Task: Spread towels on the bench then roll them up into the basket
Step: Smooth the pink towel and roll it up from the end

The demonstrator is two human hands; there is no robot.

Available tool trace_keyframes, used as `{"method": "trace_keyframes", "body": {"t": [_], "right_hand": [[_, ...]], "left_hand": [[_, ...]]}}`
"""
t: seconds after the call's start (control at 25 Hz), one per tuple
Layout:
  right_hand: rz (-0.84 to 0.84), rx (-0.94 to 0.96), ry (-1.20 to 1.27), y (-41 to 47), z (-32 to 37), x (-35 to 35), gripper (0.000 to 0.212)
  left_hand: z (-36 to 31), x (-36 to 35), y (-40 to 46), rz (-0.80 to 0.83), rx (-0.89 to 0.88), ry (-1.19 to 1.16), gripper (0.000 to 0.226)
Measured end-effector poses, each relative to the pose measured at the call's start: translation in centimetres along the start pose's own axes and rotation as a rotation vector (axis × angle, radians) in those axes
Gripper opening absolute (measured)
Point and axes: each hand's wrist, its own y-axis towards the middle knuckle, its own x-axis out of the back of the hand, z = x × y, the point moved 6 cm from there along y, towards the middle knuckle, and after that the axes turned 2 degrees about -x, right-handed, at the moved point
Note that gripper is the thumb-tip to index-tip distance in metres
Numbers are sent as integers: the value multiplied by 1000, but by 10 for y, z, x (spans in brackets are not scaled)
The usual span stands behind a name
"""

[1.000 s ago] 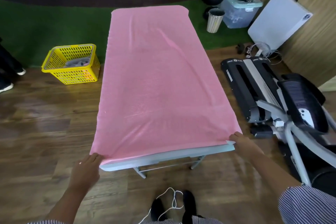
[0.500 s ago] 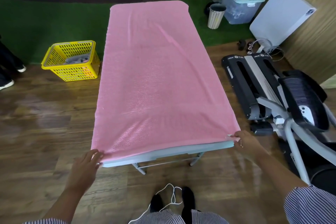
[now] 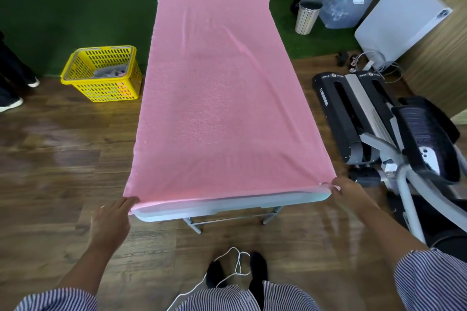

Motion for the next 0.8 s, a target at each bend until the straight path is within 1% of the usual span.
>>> {"method": "trace_keyframes", "body": {"t": [0.08,0.16,0.2,0.36,0.48,0.56,0.64,0.68,0.72,0.76,0.8], "right_hand": [[-1,-34,17,3,3,3,19],[3,-48,17,4,8,6,16],[1,-58,11,6,8,6,14],[-40,-79,-2,11,13,9,9],[-51,-79,-32,14,18,8,10],[-51,-88,-53,18,20,7,11],[-58,-101,-116,16,27,9,14],[-89,-94,-129,17,28,8,16],[-61,-55,-158,17,31,1,18],[-68,20,-217,14,37,-2,19],[-26,16,-265,15,35,-11,17]], "left_hand": [[-1,4,6,-5,54,5,54],[-1,1,9,7,79,-16,68],[0,-3,9,21,86,-37,71],[12,-15,14,65,85,-104,72],[15,-8,20,60,21,-52,75],[14,-3,24,31,0,1,69],[9,1,27,-19,-20,50,51],[6,1,27,-49,-26,70,44],[3,1,28,-72,-23,81,40],[-1,1,28,-93,-19,91,39],[-6,1,28,-106,-13,99,41]]}}
